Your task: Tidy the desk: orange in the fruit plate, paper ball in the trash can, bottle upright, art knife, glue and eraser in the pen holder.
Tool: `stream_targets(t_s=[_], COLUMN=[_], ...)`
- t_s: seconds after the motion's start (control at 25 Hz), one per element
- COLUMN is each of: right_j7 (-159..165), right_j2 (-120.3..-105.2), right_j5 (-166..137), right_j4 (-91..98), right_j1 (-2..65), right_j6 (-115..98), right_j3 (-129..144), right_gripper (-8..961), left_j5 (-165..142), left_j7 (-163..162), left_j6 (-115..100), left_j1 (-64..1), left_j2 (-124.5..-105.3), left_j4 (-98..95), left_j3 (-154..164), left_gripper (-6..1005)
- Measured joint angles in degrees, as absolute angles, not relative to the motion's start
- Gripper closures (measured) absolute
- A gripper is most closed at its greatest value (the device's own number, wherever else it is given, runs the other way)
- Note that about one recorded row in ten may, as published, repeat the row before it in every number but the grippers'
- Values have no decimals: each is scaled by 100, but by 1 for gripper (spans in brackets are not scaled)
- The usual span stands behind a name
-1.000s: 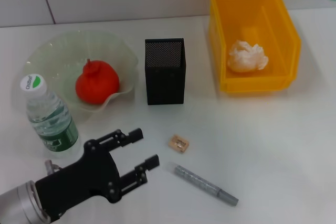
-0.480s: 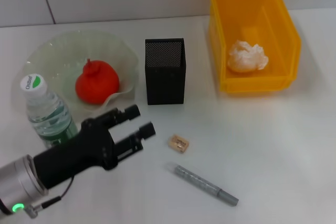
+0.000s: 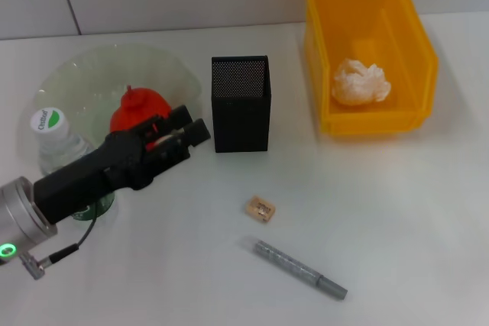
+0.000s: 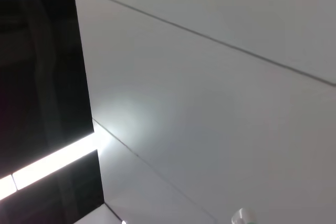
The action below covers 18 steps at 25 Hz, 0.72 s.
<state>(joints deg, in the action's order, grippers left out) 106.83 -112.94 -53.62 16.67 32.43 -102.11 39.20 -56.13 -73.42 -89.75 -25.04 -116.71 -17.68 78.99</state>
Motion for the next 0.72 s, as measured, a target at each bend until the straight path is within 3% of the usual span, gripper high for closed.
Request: stream_targets(t_s=[0.44, 0.72], right_j7=[9807, 9803], right_j2=[-11604, -11651], right_j5=[-5713, -5925], right_j4=[1767, 1762], right_j1=[3327, 3461], right_j6=[-10264, -10047], right_j3=[4233, 4365], right_gripper=[784, 785], left_j5=[-5611, -5613], left_j7=[-7996, -8292], left_j6=[-8866, -8859], left_j1=[-2703, -2830], left_j2=[-11675, -11676], left_j4=[-1864, -1922], left_j3=[7892, 7892], left_gripper=[394, 395])
